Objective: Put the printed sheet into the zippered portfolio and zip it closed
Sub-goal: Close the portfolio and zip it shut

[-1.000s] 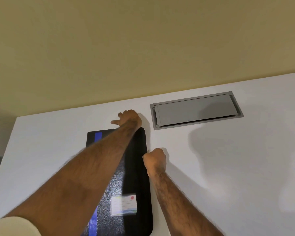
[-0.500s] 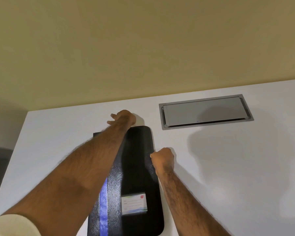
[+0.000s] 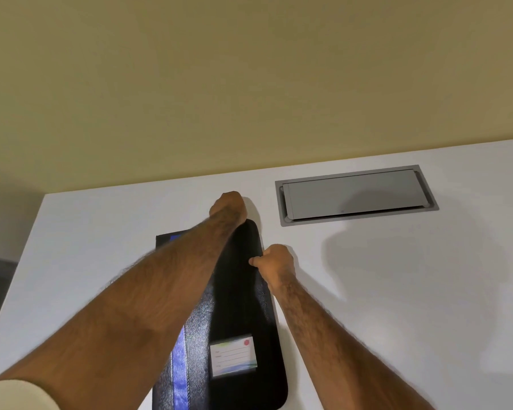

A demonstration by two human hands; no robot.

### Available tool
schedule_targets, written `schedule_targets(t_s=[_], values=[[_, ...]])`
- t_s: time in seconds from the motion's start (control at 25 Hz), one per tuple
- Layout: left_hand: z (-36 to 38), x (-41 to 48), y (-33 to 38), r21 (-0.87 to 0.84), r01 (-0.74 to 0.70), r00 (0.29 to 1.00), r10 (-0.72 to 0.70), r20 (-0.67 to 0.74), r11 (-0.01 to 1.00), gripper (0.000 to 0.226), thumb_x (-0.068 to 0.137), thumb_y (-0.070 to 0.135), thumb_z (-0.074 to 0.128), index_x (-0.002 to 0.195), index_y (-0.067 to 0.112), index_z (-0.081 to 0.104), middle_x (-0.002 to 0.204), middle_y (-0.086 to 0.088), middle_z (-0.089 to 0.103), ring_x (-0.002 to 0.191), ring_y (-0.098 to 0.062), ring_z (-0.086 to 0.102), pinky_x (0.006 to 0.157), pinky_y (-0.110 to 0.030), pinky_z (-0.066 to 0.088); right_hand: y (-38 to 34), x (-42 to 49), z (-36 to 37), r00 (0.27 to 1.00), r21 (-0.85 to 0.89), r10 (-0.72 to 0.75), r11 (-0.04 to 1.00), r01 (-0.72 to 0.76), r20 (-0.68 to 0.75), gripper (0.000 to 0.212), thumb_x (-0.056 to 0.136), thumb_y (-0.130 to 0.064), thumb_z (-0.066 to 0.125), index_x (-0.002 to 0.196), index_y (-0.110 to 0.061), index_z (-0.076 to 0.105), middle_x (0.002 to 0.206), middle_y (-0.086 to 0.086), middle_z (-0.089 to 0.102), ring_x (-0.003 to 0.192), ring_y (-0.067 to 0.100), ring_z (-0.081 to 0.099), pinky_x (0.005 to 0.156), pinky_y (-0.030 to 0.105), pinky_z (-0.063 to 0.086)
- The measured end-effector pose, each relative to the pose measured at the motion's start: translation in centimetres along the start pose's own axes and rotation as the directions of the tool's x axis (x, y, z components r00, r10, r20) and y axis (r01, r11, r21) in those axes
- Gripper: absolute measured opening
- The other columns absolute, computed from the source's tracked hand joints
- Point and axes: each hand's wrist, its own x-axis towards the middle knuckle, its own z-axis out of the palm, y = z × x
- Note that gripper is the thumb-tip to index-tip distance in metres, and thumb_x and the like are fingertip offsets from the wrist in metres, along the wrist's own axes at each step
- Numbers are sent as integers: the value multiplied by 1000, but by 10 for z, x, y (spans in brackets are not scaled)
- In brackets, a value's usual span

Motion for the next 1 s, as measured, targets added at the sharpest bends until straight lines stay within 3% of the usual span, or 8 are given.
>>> schedule_targets(t_s=[0.16,0.28,0.36,0.48,0.56,0.68,0.84,1.0], values=[[-4,7,-10,-9,-111,994,111,19,994,32,87,13,70,115,1,62,121,-15,66,110,-32,64,84,-36,53,-24,15,-4,1000,141,-10,990,8,15,34,85,-20,76,113,-6,63,115,11,67,100,26,67,80,27,53],[-6,5,-15,-7,-86,996,86,22,996,36,86,17,73,116,2,62,120,-14,66,110,-33,64,87,-38,54,-39,26,-7,999,188,23,982,-31,45,40,84,-15,77,118,-1,62,123,13,65,106,29,66,79,26,52],[-9,4,-17,0,-58,998,58,25,998,38,85,18,74,118,4,61,123,-13,65,112,-32,63,90,-39,53,-41,28,-6,999,178,16,984,-23,42,37,85,-14,76,118,-1,62,123,12,65,104,28,67,70,21,51],[-8,2,-15,70,-90,996,90,10,993,37,89,12,64,125,4,60,128,-13,63,117,-32,61,94,-39,50,-36,30,-4,1000,133,3,991,-4,12,21,87,-12,73,105,-4,65,110,9,68,75,17,63,50,15,42],[-1,-1,-12,138,-110,993,114,-19,984,36,91,8,59,127,4,58,130,-12,62,118,-31,61,96,-38,49,-34,32,-3,1000,92,-8,996,9,-16,14,87,-11,72,97,-7,63,97,5,67,60,9,53,46,14,39],[6,-4,-11,184,-105,993,114,-39,977,38,92,9,59,130,5,56,132,-11,62,120,-30,61,97,-37,48,-32,34,-2,999,45,-25,999,27,-33,15,89,-13,70,101,-7,64,81,-3,55,57,9,48,44,13,34],[3,-4,-10,183,-81,996,87,-25,980,39,93,14,59,131,7,56,134,-10,60,123,-29,58,101,-37,44,-32,35,0,998,89,-23,996,27,-54,14,88,-13,71,98,-8,63,85,-1,57,70,13,57,52,16,43],[-2,-5,10,82,-102,995,103,-7,991,38,92,12,58,130,6,57,134,-12,59,122,-30,57,99,-39,44,-33,36,0,999,122,-6,992,11,-43,13,90,-15,70,87,-14,57,78,-3,56,64,12,55,52,16,42]])
